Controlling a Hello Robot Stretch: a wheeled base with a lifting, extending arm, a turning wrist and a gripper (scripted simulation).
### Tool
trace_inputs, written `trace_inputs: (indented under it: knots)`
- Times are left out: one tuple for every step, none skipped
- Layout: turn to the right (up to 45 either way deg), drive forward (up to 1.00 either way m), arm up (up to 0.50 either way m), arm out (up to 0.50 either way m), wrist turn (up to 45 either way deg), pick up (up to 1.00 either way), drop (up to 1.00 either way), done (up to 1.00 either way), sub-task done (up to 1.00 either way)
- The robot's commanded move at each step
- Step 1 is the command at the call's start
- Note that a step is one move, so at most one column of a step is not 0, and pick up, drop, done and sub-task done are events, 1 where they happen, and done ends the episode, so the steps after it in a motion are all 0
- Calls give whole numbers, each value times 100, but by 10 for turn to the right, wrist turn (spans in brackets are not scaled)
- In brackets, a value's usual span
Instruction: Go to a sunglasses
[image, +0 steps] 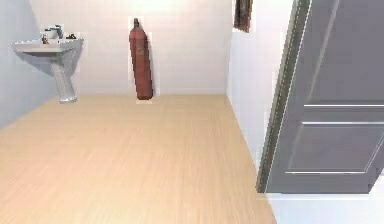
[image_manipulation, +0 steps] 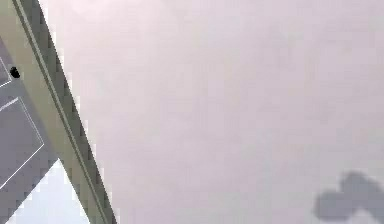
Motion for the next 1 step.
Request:
trace_inputs:
  knots:
    - [0, 65, 0, 0, 0, 0, 0, 0, 0]
